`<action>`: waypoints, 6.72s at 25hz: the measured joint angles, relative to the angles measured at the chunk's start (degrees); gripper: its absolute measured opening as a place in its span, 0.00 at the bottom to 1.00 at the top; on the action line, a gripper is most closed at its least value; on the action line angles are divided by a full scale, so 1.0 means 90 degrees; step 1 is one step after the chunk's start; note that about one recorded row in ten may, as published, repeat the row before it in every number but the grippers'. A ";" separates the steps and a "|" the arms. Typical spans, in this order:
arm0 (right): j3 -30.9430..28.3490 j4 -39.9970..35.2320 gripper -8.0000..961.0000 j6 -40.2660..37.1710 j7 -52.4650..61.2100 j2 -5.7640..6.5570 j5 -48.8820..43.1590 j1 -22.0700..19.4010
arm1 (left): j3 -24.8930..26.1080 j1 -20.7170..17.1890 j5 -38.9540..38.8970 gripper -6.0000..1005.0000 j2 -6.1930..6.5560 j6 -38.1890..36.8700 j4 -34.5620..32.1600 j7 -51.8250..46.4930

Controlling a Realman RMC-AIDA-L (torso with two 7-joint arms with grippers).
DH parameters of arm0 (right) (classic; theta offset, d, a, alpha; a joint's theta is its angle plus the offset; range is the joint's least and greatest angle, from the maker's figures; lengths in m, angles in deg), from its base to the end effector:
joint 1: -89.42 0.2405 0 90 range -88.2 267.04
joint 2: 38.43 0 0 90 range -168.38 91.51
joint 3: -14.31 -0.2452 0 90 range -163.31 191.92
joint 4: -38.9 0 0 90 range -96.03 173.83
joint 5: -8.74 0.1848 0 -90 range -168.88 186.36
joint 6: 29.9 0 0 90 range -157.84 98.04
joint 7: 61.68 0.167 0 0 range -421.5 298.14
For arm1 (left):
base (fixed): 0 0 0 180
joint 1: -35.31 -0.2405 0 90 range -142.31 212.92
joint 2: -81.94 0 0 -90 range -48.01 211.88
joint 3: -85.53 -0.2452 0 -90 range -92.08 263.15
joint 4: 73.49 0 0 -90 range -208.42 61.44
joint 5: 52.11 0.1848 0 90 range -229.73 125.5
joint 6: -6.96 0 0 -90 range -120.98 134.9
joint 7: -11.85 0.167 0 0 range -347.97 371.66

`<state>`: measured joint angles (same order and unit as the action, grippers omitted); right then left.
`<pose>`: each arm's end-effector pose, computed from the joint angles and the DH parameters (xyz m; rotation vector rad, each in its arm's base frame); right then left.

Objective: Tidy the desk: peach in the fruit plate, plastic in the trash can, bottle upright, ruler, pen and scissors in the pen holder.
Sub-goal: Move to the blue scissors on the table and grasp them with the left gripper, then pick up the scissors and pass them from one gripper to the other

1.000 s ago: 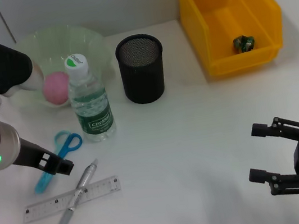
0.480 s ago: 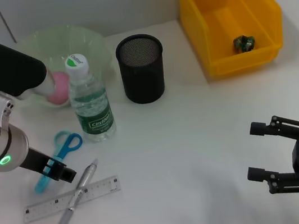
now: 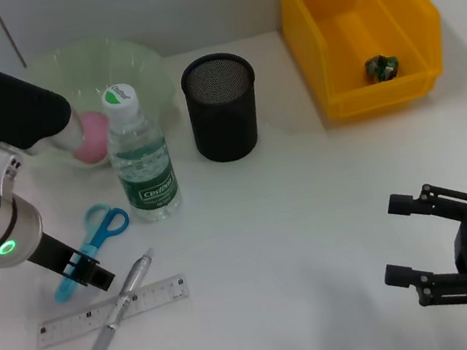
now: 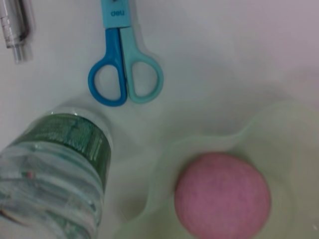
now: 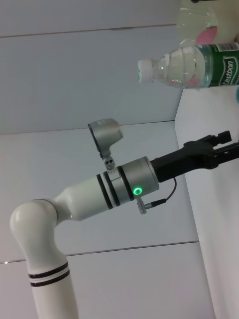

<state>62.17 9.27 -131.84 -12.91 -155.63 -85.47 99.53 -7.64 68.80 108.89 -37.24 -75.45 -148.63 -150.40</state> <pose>0.2717 0.2076 -0.0033 -2.5458 0.3247 0.9884 -0.2155 0.3303 -0.0334 -2.3503 -0.9366 0.7109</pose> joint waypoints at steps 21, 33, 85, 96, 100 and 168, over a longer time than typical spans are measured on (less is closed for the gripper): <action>0.0040 0.0021 0.87 0.0068 -0.0018 -0.0025 -0.0011 0.0029 | 0.0247 0.0385 -0.0002 0.72 0.0009 0.0091 0.0628 0.0026; -0.0015 0.0020 0.87 0.0068 -0.0019 -0.0035 -0.0123 0.0029 | 0.0359 0.0550 -0.0038 0.69 0.0010 0.0212 0.1036 0.0146; -0.0016 0.0020 0.87 0.0017 -0.0019 -0.0044 -0.0158 0.0029 | 0.0685 0.0928 -0.0058 0.33 0.0012 0.0192 0.1706 0.0371; -0.0016 0.0020 0.87 0.0015 -0.0019 -0.0044 -0.0157 0.0029 | 0.0745 0.0956 -0.0057 0.37 0.0020 0.0174 0.1727 0.0420; -0.0016 0.0020 0.87 0.0008 -0.0019 -0.0044 -0.0157 0.0029 | 0.0753 0.0970 -0.0057 0.39 0.0020 0.0186 0.1728 0.0421; -0.1061 0.0314 0.87 -0.0330 0.0362 -0.0042 -0.0107 0.0118 | 0.0788 0.0073 -0.0366 0.23 0.0025 -0.1070 -0.0342 0.0434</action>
<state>52.63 12.10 -134.81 -9.65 -156.01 -86.43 100.59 -0.55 69.47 105.60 -37.02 -85.08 -151.71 -146.50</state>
